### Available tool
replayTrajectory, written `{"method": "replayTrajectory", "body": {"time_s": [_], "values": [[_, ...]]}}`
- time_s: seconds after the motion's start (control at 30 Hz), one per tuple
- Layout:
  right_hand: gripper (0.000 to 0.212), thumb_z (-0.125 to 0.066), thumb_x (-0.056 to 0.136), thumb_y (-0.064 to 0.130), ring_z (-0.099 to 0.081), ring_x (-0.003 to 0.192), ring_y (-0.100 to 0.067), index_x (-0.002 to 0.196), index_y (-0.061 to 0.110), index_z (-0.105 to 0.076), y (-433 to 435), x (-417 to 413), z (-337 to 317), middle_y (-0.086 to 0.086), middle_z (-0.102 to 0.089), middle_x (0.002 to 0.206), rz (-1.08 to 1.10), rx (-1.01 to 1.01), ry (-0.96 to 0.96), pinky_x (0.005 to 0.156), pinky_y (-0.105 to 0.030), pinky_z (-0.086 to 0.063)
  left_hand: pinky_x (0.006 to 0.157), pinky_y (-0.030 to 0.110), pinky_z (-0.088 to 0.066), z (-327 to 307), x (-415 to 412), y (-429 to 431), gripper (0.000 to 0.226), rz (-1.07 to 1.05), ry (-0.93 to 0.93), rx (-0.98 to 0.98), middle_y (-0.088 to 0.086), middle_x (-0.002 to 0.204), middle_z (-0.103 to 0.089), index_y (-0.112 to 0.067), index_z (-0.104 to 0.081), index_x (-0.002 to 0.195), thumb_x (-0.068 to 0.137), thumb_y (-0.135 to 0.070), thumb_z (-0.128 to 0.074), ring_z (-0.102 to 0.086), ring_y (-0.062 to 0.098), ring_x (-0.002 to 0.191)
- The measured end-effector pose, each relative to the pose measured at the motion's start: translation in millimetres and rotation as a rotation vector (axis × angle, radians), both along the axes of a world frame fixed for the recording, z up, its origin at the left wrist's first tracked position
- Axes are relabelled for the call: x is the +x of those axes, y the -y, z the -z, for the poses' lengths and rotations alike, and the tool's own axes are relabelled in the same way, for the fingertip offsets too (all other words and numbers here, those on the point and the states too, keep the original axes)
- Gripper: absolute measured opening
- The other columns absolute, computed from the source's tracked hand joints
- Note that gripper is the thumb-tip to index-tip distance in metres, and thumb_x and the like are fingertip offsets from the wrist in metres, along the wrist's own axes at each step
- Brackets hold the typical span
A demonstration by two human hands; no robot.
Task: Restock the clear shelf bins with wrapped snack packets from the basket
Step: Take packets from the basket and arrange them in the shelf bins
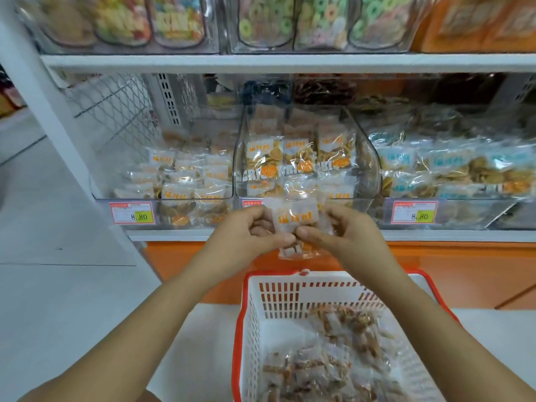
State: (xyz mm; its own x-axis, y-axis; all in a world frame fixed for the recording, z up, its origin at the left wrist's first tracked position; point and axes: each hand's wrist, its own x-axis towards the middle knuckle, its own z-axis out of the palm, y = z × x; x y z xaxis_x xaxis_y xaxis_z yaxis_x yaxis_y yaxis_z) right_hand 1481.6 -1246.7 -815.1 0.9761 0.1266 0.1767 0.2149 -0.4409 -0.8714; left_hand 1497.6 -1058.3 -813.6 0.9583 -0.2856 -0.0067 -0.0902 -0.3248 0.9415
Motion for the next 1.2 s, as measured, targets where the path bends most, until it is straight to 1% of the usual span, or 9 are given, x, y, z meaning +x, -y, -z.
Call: {"method": "replayTrajectory", "body": {"time_s": [0.13, 0.37, 0.47, 0.63, 0.8, 0.93, 1.03, 1.1, 1.2], "values": [[0.018, -0.073, 0.082, 0.035, -0.067, 0.091, -0.015, 0.095, 0.023, -0.07, 8, 49, -21, 0.005, -0.072, 0.093, 0.184, 0.106, 0.012, 0.079, -0.04, -0.056, 0.071, 0.009, -0.048, 0, 18, 3, 0.024, -0.203, 0.191, -0.024, -0.01, 0.088, -0.065, -0.019, -0.063, 0.099, 0.079, -0.028, -0.074, -0.059, -0.005, 0.076], [0.044, -0.069, 0.087, 0.034, -0.06, 0.085, -0.023, 0.112, -0.001, -0.061, 12, 150, -33, -0.012, -0.066, 0.099, 0.305, -0.094, -0.302, 0.082, -0.037, -0.05, 0.084, 0.023, -0.05, 19, 39, 5, 0.015, -0.218, 0.34, 0.24, -0.014, 0.091, -0.06, -0.018, -0.063, 0.105, 0.091, -0.015, -0.06, -0.057, 0.002, 0.087], [0.052, -0.072, 0.084, 0.037, -0.062, 0.097, -0.027, 0.112, -0.002, -0.052, 6, 165, -26, -0.017, -0.064, 0.111, 0.276, -0.172, -0.366, 0.091, -0.039, -0.05, 0.076, 0.009, -0.045, 23, 39, 5, 0.015, -0.204, 0.38, 0.259, -0.018, 0.09, -0.059, -0.018, -0.064, 0.106, 0.092, -0.014, -0.059, -0.055, -0.005, 0.085], [0.058, -0.074, 0.08, 0.04, -0.055, 0.111, -0.028, 0.118, 0.006, -0.047, -1, 148, -21, -0.012, -0.054, 0.122, 0.514, -0.417, 0.021, 0.084, -0.036, -0.045, 0.067, 0.005, -0.043, 40, 28, -3, 0.012, -0.189, 0.322, 0.3, -0.015, 0.085, -0.06, -0.021, -0.064, 0.096, 0.092, -0.012, -0.058, -0.055, -0.006, 0.078], [0.026, -0.056, 0.092, 0.035, -0.042, 0.06, -0.011, 0.074, 0.02, -0.045, -9, 63, 19, 0.006, -0.046, 0.065, 0.347, -0.16, 0.402, 0.055, -0.027, -0.036, 0.07, 0.01, -0.043, 80, 12, -21, 0.009, -0.09, 0.122, 0.494, -0.011, 0.086, -0.062, -0.023, -0.062, 0.09, 0.092, -0.015, -0.058, -0.056, 0.003, 0.08], [0.025, -0.055, 0.094, 0.033, -0.052, 0.062, -0.013, 0.076, 0.015, -0.056, -17, 16, 115, 0.003, -0.055, 0.067, 0.207, -0.265, 0.199, 0.054, -0.026, -0.041, 0.086, 0.026, -0.048, 113, 0, -35, 0.023, 0.162, -0.134, 0.755, -0.01, 0.115, -0.062, -0.019, -0.062, 0.116, 0.096, -0.028, -0.052, -0.057, 0.01, 0.099], [0.014, -0.054, 0.095, 0.02, -0.063, 0.086, -0.018, 0.103, 0.014, -0.064, -1, 12, 207, -0.003, -0.068, 0.1, 0.26, -0.435, -0.177, 0.073, -0.027, -0.051, 0.102, 0.028, -0.04, 129, -8, -42, 0.038, 0.313, -0.233, 0.834, -0.003, 0.139, -0.051, -0.021, -0.05, 0.136, 0.098, -0.024, -0.048, -0.051, 0.016, 0.12], [0.033, -0.05, 0.093, 0.006, -0.058, 0.108, -0.021, 0.125, 0.014, -0.056, 16, 8, 255, -0.005, -0.061, 0.123, 0.295, -0.543, -0.385, 0.09, -0.031, -0.049, 0.102, 0.025, -0.04, 137, -11, -43, 0.04, 0.365, -0.249, 0.797, -0.005, 0.14, -0.049, -0.022, -0.048, 0.138, 0.098, -0.019, -0.047, -0.051, 0.015, 0.121], [0.046, -0.05, 0.09, 0.003, -0.041, 0.125, -0.021, 0.134, 0.018, -0.045, 36, 0, 295, -0.002, -0.049, 0.136, 0.195, -0.763, -0.384, 0.099, -0.029, -0.041, 0.101, 0.024, -0.04, 148, -10, -37, 0.045, 0.42, -0.285, 0.811, -0.006, 0.144, -0.045, -0.02, -0.042, 0.143, 0.098, -0.014, -0.042, -0.05, 0.016, 0.121]]}}
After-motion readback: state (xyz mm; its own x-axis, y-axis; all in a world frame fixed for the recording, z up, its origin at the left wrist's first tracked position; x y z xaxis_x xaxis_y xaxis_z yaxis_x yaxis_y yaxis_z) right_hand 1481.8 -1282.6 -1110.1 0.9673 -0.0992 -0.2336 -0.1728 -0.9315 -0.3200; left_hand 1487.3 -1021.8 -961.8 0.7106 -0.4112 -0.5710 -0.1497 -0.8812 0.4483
